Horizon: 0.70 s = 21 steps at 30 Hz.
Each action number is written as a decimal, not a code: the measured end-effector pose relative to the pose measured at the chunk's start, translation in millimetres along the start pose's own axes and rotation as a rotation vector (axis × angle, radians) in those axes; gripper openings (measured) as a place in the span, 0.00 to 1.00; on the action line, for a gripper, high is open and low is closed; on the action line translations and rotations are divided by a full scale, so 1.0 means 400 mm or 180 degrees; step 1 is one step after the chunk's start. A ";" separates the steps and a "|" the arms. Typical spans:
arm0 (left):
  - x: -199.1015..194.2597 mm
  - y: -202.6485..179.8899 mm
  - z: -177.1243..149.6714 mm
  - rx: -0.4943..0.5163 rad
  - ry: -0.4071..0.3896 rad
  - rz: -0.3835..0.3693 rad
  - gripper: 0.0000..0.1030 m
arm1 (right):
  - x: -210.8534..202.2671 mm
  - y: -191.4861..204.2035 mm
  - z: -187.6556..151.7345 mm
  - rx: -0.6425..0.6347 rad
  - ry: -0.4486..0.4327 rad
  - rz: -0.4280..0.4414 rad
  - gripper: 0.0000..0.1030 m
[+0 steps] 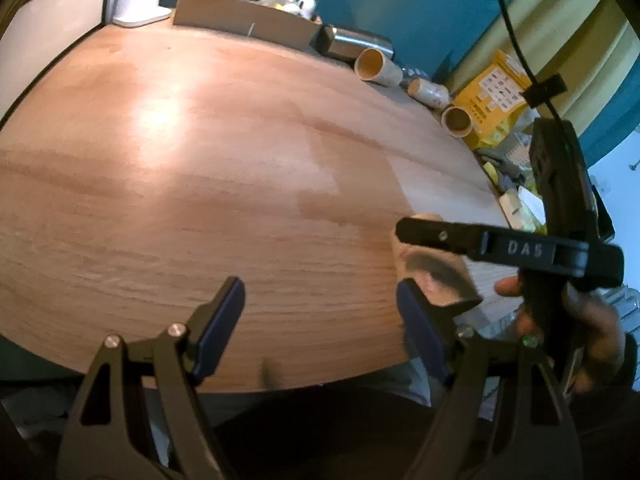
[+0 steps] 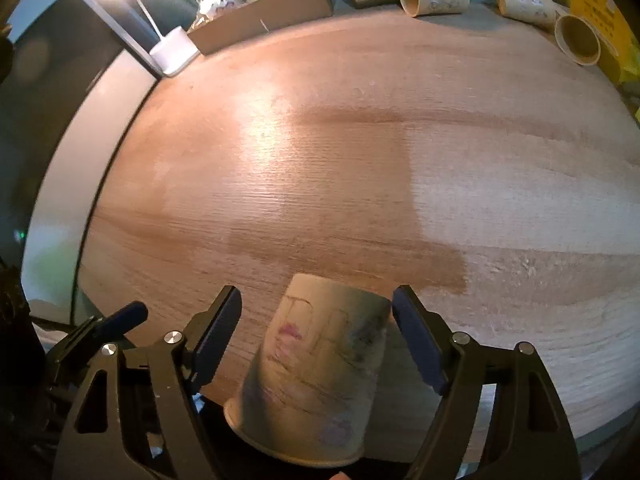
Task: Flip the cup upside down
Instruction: 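Bring the cup to the right gripper and grasp it while the left gripper releases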
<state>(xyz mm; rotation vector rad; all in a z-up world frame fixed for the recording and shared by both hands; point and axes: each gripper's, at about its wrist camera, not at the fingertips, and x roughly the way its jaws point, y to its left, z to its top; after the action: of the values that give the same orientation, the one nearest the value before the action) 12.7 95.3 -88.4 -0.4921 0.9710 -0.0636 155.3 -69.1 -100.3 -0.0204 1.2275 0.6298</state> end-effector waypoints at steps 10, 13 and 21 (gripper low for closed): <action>0.011 0.033 0.010 0.0035 0.0023 -0.0079 0.77 | -0.008 0.023 0.015 -0.0221 -0.0052 -0.0187 0.60; 0.013 0.032 0.016 0.0085 -0.0023 -0.0074 0.77 | -0.050 0.036 0.009 -0.0413 -0.0428 -0.0206 0.60; 0.028 0.028 0.029 0.0179 -0.0205 -0.0009 0.77 | -0.110 0.040 -0.093 -0.1100 -0.2112 -0.0840 0.60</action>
<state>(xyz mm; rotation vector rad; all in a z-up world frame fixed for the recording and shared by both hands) 26.8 106.6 -96.6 -0.4413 0.9030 -0.0770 107.3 -87.9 -70.0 -0.2405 0.4564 0.5472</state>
